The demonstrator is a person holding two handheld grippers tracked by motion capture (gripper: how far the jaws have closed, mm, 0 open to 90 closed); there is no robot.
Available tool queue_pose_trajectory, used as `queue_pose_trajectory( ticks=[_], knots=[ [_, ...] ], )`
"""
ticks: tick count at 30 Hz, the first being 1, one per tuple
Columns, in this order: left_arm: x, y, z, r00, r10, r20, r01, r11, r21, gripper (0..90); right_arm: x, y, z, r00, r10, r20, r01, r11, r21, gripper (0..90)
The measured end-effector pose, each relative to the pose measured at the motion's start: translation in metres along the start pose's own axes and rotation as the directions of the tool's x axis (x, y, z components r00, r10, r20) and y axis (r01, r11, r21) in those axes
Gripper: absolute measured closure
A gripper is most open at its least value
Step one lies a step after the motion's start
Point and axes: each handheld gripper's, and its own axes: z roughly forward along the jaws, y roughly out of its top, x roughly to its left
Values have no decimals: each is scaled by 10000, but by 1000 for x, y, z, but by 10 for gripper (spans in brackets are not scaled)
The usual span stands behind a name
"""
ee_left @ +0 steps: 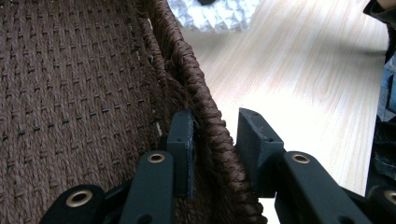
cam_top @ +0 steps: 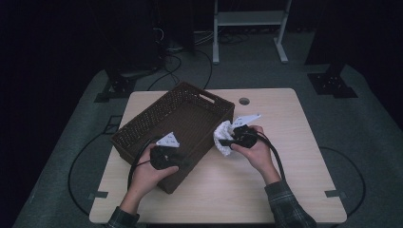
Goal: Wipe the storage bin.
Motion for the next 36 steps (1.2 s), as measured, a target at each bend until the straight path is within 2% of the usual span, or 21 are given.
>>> queue_pose_trajectory(
  ticks=[6, 11, 23, 30, 36],
  knots=[
    [0, 0, 0, 10000, -42, 3, 42, 10000, -12, 666, 5, 3, -1, 9994, -340, -35, 340, 9994, 21, 753],
    [0, 0, 0, 10000, -47, -9, 47, 10000, -45, 666, 5, 0, 8, 9994, -287, -192, 290, 9994, 183, 754],
    [0, -1, 0, 10000, -93, -6, 93, 9999, -94, 668, 8, -16, 34, 9982, -378, -460, 425, 9935, 1061, 755],
    [0, -1, 0, 10000, -96, 6, 96, 9999, -97, 668, 9, -22, 46, 9980, -391, -501, 453, 9904, 1306, 756],
    [0, -1, 0, 10000, -92, 4, 92, 9999, -99, 669, 11, -21, 42, 9982, -422, -431, 473, 9912, 1239, 756]
  ],
)
